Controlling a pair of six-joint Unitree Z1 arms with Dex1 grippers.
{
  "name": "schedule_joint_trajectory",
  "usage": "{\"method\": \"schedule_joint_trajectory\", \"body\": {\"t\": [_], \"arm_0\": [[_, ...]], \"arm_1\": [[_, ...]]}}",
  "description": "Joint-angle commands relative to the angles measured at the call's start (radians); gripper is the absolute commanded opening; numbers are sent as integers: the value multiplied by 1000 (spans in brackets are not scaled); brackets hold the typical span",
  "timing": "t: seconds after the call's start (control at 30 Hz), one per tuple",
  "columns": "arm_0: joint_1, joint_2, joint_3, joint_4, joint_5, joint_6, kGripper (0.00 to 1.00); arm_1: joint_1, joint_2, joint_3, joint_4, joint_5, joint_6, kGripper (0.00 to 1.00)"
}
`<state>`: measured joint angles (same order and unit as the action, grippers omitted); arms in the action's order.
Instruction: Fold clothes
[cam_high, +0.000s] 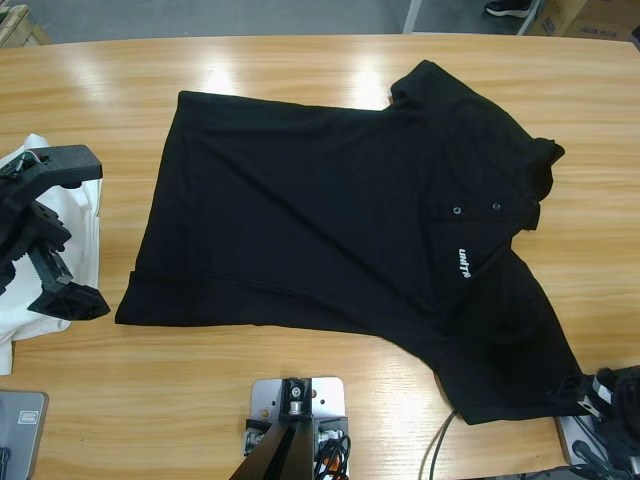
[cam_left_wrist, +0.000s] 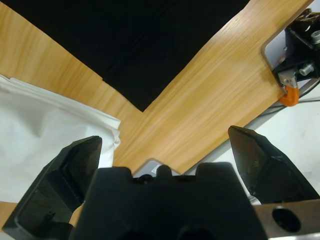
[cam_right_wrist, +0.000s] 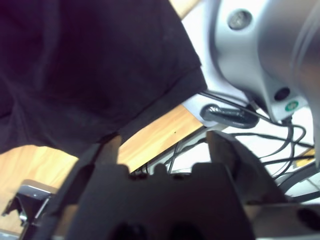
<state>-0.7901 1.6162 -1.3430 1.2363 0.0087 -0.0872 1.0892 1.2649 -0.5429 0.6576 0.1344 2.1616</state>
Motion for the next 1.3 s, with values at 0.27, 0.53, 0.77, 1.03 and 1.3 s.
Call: {"method": "schedule_joint_trajectory", "body": {"t": [0.27, 0.53, 0.77, 1.03, 1.3], "arm_0": [[-14, 21, 34, -20, -5, -8, 996], [-14, 28, 30, -26, 34, -25, 996], [-14, 27, 38, -26, 34, -26, 996], [-14, 61, 31, -35, 40, -48, 1000], [-14, 85, 6, -44, 40, -48, 1000]], "arm_1": [[41, -4, 17, 46, -146, 323, 1000], [42, 80, 41, -57, -144, 327, 1000], [46, 139, 102, -160, -167, 317, 997], [46, 185, 179, -304, -190, 270, 591], [46, 62, 207, -311, -313, 217, 110]]}}
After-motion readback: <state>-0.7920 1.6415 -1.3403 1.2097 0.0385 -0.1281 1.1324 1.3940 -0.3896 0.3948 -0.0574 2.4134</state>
